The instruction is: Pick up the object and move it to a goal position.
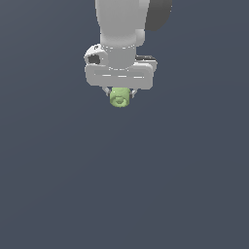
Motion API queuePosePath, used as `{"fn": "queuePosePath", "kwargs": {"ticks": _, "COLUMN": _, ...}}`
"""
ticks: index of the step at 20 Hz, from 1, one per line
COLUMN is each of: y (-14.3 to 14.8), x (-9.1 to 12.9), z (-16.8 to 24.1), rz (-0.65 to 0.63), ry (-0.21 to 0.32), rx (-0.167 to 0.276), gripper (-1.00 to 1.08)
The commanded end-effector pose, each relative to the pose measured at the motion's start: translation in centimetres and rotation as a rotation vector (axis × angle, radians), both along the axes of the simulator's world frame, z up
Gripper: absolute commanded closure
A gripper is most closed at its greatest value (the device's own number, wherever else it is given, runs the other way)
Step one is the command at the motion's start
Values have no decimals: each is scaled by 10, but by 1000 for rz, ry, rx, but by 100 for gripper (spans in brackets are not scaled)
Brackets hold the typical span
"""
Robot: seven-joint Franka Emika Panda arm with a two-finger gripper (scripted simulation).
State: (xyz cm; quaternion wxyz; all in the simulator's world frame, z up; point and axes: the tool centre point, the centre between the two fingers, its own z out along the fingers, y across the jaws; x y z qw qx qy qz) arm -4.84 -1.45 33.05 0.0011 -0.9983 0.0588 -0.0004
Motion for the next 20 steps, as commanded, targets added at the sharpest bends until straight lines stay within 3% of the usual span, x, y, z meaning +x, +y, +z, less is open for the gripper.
{"fn": "queuePosePath", "kwargs": {"ticks": 1, "y": -11, "x": -8, "z": 27, "rz": 0, "ry": 1, "rx": 0, "gripper": 108}}
{"fn": "queuePosePath", "kwargs": {"ticks": 10, "y": -39, "x": -25, "z": 99, "rz": 0, "ry": 1, "rx": -1, "gripper": 108}}
{"fn": "queuePosePath", "kwargs": {"ticks": 20, "y": -51, "x": -30, "z": 129, "rz": 0, "ry": 1, "rx": -2, "gripper": 108}}
